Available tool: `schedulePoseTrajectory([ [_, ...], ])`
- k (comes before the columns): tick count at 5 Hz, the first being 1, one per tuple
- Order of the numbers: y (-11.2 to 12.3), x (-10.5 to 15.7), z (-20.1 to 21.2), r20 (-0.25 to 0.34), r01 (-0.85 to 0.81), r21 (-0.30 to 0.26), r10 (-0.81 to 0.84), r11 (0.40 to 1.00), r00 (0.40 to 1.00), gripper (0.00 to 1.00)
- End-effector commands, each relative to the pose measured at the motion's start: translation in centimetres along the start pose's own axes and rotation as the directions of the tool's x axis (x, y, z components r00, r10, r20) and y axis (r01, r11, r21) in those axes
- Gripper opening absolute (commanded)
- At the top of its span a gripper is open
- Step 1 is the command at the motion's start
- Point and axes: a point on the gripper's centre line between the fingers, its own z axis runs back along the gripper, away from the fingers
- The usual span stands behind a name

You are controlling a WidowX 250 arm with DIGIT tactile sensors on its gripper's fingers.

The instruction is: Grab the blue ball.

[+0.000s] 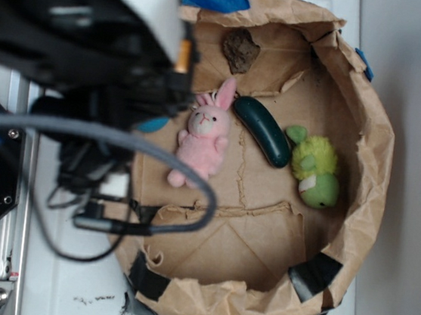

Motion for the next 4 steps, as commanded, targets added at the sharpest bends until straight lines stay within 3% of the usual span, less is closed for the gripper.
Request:
schedulePoseTrajectory([
  [1,0.6,3.4,-5.4,0.013,0.218,-0.046,-0.217,0.975,0.976,1.0],
  [2,1.8,3.9,-8.3,0.012,0.198,-0.131,-0.198,0.971,0.98,1.0],
  [4,1.9,1.6,-10.3,-0.052,0.187,-0.134,-0.195,0.973,0.979,1.0],
])
